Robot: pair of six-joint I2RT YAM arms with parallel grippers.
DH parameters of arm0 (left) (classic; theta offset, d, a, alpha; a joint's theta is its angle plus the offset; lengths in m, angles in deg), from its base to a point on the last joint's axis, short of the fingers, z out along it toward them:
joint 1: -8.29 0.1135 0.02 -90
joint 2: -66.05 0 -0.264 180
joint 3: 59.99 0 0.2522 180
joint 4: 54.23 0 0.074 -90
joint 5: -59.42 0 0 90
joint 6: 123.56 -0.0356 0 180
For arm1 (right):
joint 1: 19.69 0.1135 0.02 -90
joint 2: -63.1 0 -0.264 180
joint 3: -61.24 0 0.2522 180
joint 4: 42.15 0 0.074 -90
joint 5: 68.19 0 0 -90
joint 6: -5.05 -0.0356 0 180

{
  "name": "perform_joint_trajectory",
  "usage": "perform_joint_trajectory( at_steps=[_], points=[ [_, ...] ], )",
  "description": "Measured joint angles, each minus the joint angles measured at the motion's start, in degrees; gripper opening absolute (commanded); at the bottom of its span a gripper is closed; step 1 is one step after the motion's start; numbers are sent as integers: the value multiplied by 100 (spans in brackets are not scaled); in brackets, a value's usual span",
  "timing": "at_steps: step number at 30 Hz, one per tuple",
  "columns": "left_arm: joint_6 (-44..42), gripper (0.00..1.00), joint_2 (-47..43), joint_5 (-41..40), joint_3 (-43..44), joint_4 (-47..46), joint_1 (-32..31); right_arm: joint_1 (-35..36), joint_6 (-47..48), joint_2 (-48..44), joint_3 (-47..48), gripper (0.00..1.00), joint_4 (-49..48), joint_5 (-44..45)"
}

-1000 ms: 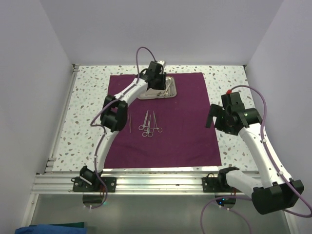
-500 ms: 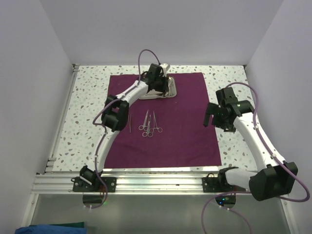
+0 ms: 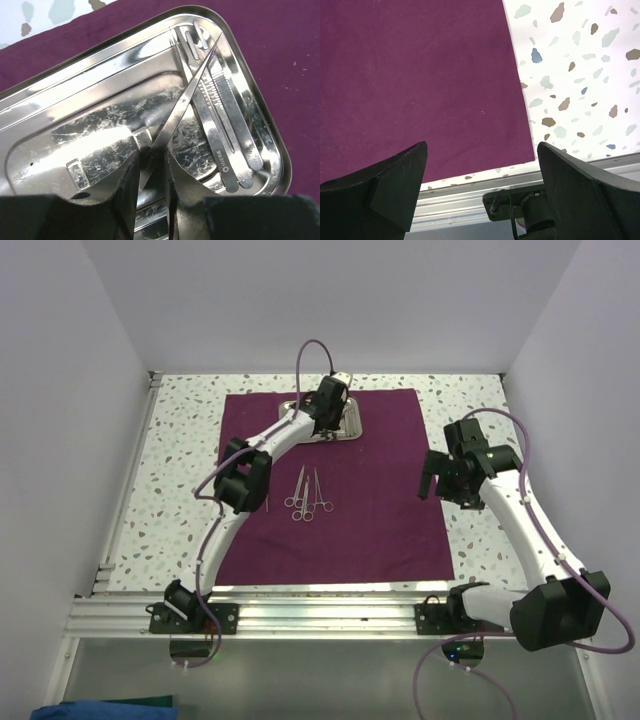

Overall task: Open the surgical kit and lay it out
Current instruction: Pick up the medical item from the container.

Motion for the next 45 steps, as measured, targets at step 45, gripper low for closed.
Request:
perform_joint_trajectory(
  at_steps=[45],
  points=[
    [632,0,-4260,385,-4577,-96,702,-13,-136,-352,173,96,-275,-730]
  ],
)
